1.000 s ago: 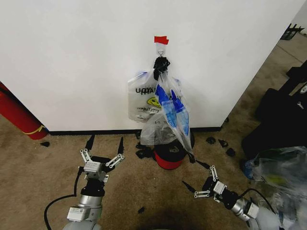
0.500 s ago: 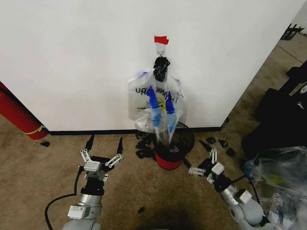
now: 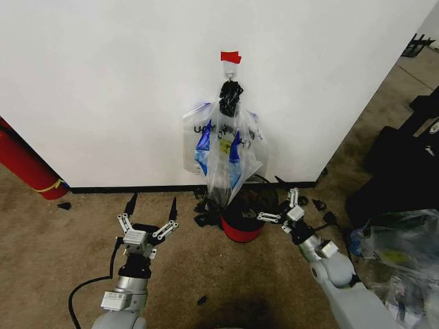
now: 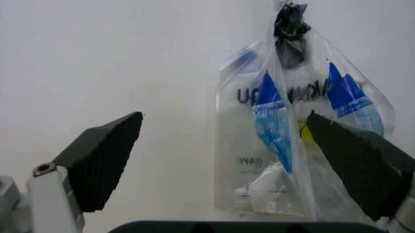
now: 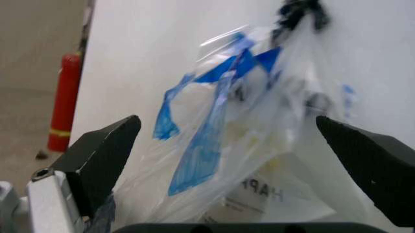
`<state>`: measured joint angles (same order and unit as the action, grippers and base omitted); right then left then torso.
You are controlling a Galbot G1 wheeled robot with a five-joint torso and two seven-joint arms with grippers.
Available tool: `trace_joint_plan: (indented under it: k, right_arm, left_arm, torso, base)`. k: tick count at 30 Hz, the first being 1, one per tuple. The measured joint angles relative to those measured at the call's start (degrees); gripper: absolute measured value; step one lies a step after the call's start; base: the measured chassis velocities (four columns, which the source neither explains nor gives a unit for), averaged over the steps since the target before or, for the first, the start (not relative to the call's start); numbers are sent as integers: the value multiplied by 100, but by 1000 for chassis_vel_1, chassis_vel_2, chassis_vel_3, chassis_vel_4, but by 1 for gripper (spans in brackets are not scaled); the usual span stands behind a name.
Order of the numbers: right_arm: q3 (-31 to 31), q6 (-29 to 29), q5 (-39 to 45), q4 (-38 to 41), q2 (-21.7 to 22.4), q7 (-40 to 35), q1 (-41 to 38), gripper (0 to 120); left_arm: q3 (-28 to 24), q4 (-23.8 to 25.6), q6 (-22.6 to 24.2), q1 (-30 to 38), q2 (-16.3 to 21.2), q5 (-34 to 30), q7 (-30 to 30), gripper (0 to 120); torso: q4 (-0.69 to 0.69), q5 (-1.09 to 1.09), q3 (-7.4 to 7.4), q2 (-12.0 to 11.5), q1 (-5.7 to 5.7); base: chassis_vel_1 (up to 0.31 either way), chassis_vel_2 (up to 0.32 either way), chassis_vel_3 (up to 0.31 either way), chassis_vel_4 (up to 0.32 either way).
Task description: Pick up the garbage bag from the wall and place it over the trash bin.
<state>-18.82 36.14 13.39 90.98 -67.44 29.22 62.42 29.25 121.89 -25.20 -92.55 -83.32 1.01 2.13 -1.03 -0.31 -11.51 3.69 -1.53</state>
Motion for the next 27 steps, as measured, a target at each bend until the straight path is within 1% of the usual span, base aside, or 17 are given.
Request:
trace_joint_plan:
  k: [4, 9, 15, 16, 18, 23, 24, 27]
  right_arm:
    - [256, 56, -236, -300, -3, -52, -303, 100]
    - [662, 101, -401, -780, -117, -382, -745, 100]
    - [831, 121, -516, -1094, -306, -612, -1014, 99]
    - [857, 123, -534, -1151, -349, -623, -1078, 96]
    - [869, 123, -538, -1183, -371, -626, -1113, 94]
    - [861, 115, -562, -1306, -512, -626, -1178, 75]
    - [861, 115, -562, -1306, -512, -626, -1178, 75]
    - [849, 64, -605, -1328, -588, -624, -1197, 62]
  left_arm:
    - [18, -22, 40, 61, 13, -19, 0, 100]
    - [66, -70, 104, 161, 33, -90, 1, 100]
    - [90, -103, 137, 223, 49, -138, 0, 100]
    - [100, -118, 139, 239, 55, -151, 0, 100]
    - [105, -131, 140, 253, 57, -159, 1, 100]
    - [103, -176, 141, 287, 53, -172, 1, 100]
    - [103, -176, 141, 287, 53, -172, 1, 100]
    - [92, -184, 141, 292, 50, -171, 0, 100]
  torso:
    - [0, 0, 0, 0, 0]
    - [0, 0, 0, 0, 0]
    - [0, 1, 0, 0, 0]
    - [0, 0, 0, 0, 0]
    - [0, 0, 0, 0, 0]
    - [-1, 0, 0, 0, 0]
    - [-1, 0, 0, 0, 0]
    - [0, 1, 0, 0, 0]
  base:
    - [0, 0, 0, 0]
    - [0, 0, 0, 0]
    - [0, 0, 0, 0]
    - [0, 0, 0, 0]
    - [0, 0, 0, 0]
    - [0, 0, 0, 0]
    - [0, 0, 0, 0]
    - [0, 0, 0, 0]
